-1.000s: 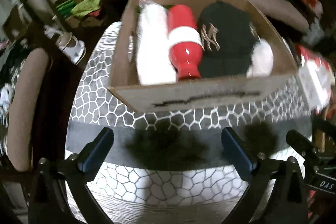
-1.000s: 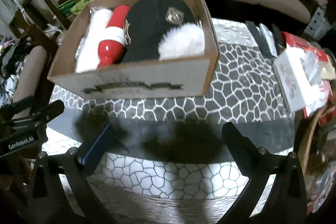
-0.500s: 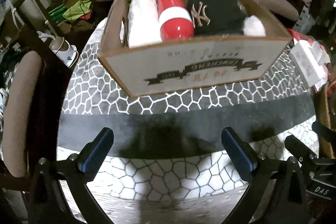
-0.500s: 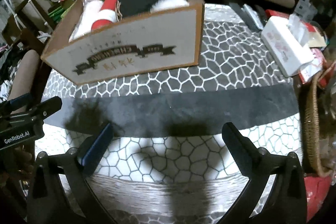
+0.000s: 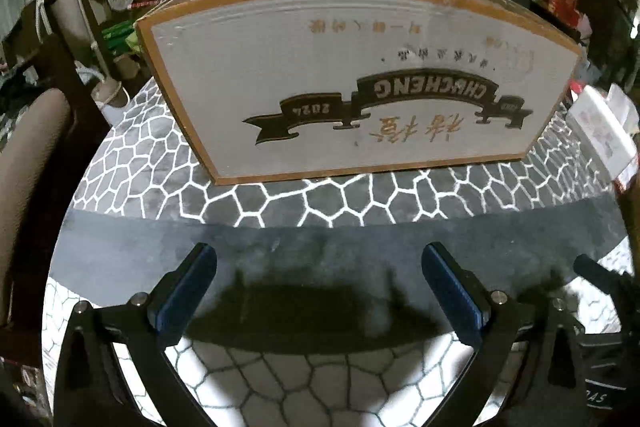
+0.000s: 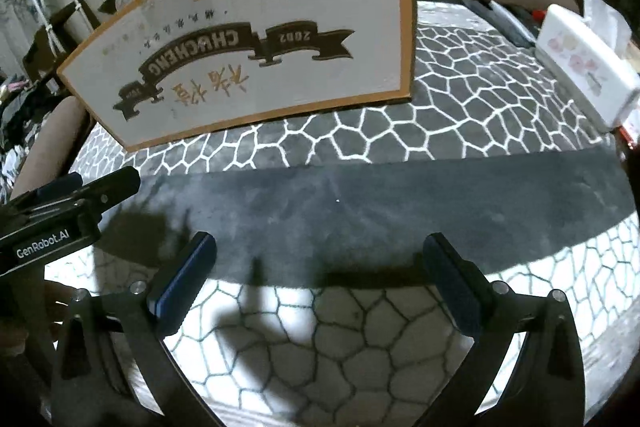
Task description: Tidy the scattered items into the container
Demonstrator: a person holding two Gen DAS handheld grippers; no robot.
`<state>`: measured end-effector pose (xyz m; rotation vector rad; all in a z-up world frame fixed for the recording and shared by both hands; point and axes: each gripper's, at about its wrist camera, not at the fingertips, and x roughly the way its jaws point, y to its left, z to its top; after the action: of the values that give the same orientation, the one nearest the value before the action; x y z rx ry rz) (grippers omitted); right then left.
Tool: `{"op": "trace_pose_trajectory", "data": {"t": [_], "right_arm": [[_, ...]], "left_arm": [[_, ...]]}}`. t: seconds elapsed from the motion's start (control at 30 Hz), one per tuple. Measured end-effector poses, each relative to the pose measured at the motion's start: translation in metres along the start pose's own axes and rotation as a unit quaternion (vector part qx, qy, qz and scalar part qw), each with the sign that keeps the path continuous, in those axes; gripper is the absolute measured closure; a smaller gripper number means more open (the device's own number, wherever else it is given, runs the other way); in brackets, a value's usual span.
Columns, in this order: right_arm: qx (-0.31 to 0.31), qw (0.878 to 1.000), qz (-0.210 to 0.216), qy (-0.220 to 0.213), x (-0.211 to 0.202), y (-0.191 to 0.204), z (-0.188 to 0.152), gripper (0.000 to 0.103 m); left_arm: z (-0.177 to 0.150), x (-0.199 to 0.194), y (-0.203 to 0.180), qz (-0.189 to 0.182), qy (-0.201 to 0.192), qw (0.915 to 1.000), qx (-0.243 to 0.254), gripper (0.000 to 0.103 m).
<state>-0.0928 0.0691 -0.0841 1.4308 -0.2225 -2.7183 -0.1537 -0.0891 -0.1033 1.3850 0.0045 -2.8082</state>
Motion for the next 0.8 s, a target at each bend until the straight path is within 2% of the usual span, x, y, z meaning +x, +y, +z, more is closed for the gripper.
{"op": "trace_pose_trajectory", "data": {"t": [0.13, 0.27, 0.4, 0.5, 0.6, 0.8], "right_arm": [[-0.007, 1.0, -0.002, -0.026, -0.003, 0.0, -0.003, 0.0], [-0.011, 0.999, -0.004, -0.044, -0.003, -0.003, -0.009, 0.0], [-0.007, 0.999, 0.007, -0.052, -0.011, -0.009, -0.021, 0.0], [-0.011, 0.998, -0.005, -0.06, -0.028, -0.011, -0.025, 0.0], [-0.012, 0.997, -0.011, -0.073, -0.051, -0.01, -0.034, 0.0], [-0.017, 0.999, -0.023, -0.038, -0.052, 0.0, -0.069, 0.0]], "left_arm": [[-0.002, -0.005, -0.005, -0.003, -0.025, 0.9997, 0.003, 0.0], [-0.011, -0.011, -0.011, 0.013, -0.055, 0.9981, 0.023, 0.0], [-0.024, -0.022, -0.005, 0.005, -0.056, 0.9984, 0.004, 0.0], [-0.038, -0.048, -0.004, 0.025, -0.08, 0.9965, 0.004, 0.0], [-0.053, -0.066, -0.002, 0.022, -0.073, 0.9971, -0.005, 0.0], [-0.085, -0.067, -0.006, 0.021, -0.066, 0.9976, -0.004, 0.0]]}}
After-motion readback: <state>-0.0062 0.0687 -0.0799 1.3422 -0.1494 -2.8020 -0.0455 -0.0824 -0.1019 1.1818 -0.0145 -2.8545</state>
